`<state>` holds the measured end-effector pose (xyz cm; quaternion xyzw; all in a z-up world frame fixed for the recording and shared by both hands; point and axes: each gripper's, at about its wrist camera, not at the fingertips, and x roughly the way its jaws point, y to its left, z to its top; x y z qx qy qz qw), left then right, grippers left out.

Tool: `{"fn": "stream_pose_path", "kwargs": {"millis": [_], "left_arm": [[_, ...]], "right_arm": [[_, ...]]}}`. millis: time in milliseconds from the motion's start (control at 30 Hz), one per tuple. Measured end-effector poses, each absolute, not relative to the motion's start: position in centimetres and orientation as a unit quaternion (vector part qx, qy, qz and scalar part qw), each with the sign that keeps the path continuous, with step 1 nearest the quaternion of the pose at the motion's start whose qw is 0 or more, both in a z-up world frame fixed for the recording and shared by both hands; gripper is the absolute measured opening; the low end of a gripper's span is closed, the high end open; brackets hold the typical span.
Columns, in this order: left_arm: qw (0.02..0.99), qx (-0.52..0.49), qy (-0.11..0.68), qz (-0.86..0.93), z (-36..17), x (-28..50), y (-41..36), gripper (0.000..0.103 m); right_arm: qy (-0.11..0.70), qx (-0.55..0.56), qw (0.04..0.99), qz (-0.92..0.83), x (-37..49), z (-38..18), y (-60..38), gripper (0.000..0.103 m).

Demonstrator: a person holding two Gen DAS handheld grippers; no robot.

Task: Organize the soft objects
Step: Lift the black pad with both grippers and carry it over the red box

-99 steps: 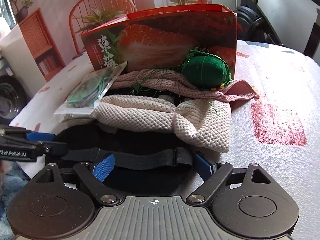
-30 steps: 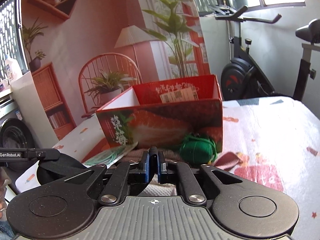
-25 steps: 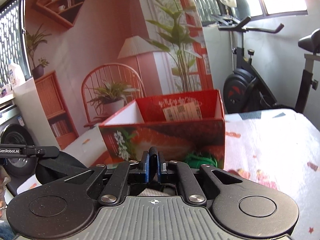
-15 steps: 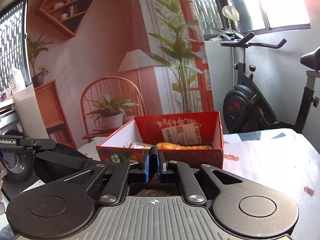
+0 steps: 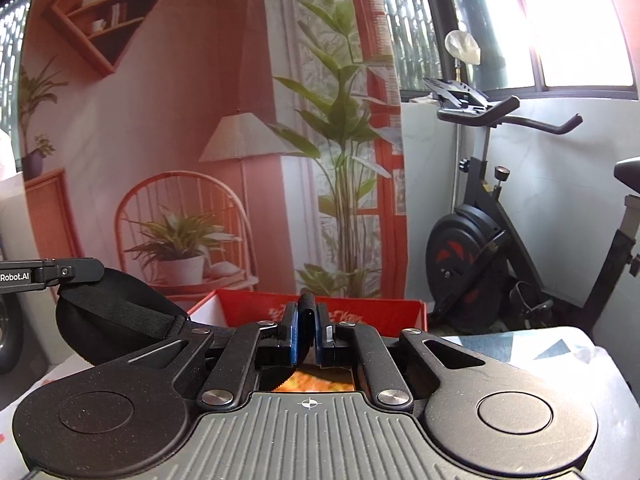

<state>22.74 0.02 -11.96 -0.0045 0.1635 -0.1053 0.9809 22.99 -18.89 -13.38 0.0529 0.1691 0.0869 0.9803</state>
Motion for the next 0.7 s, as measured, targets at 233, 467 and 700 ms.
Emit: {"fn": "stream_pose_path", "kwargs": {"millis": [233, 467, 700], "left_arm": [[0.97, 0.027, 0.215, -0.105, -15.0, 27.0, -2.3, 0.006], [0.946, 0.042, 0.295, -0.131, -18.8, 29.1, -3.2, 0.006], [0.934, 0.056, 0.327, -0.135, -20.0, 29.7, -3.1, 0.006]], "right_arm": [[0.215, 0.019, 0.974, 0.062, 27.9, -15.8, -18.7, 0.007], [0.279, -0.025, 0.957, 0.072, 29.6, -19.0, -17.4, 0.007], [0.303, -0.024, 0.95, 0.076, 29.9, -20.5, -16.9, 0.007]]}}
